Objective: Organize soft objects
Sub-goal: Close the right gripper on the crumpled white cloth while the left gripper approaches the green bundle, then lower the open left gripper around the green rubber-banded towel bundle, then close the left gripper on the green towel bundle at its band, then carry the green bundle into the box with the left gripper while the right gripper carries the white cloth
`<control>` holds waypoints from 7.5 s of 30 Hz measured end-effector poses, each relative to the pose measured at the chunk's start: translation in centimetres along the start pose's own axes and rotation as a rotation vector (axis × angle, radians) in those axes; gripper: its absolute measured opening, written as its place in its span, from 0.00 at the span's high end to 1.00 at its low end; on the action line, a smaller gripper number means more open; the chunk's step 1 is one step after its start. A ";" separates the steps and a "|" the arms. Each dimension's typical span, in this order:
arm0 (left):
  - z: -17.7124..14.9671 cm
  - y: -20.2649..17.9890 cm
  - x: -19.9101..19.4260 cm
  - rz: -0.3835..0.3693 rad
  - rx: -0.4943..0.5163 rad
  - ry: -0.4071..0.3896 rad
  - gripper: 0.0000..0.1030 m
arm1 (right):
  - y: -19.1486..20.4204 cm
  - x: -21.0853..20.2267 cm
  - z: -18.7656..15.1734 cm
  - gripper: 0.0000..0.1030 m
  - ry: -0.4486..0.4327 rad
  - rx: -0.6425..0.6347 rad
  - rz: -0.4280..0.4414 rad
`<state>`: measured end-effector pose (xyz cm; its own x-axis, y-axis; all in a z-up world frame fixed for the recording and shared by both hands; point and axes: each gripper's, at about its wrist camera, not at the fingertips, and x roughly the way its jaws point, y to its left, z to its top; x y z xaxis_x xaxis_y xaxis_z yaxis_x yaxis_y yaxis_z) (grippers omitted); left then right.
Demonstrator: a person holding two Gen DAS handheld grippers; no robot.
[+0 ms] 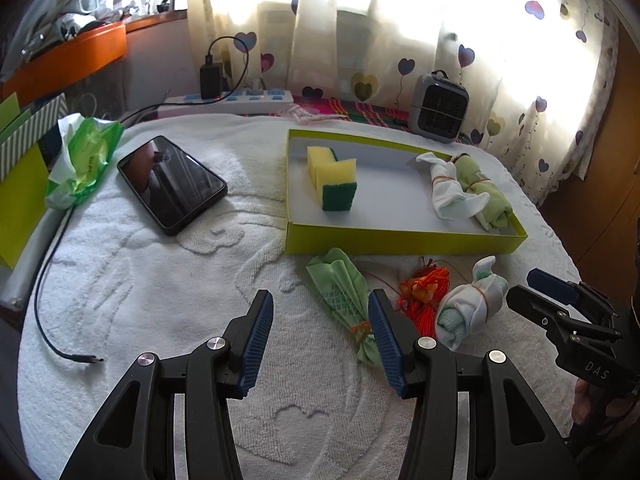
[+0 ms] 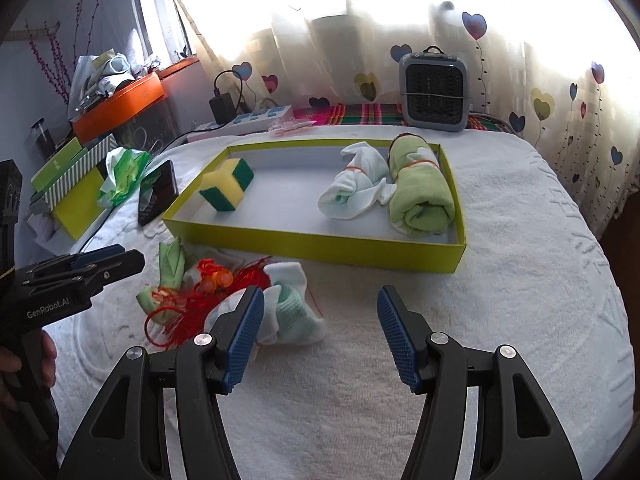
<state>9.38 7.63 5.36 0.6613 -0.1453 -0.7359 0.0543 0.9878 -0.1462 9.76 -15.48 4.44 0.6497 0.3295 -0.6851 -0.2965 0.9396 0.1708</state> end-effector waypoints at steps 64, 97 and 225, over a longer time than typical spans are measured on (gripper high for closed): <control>0.8 1.1 4.3 -0.129 -0.149 0.132 0.53 | 4.0 -0.5 -4.8 0.77 0.059 -0.162 0.147; -0.9 3.8 1.9 0.074 -0.127 0.119 0.53 | 3.2 -0.8 -4.7 0.77 0.044 -0.127 0.212; 3.0 -2.4 -1.4 -0.061 0.064 -0.053 0.79 | 2.5 -3.1 1.7 0.77 -0.118 -0.109 0.155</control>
<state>10.62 5.60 8.74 0.6940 -0.2041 -0.6904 0.1425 0.9790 -0.1461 8.24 -13.99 8.18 0.6658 0.4842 -0.5677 -0.4692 0.8633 0.1859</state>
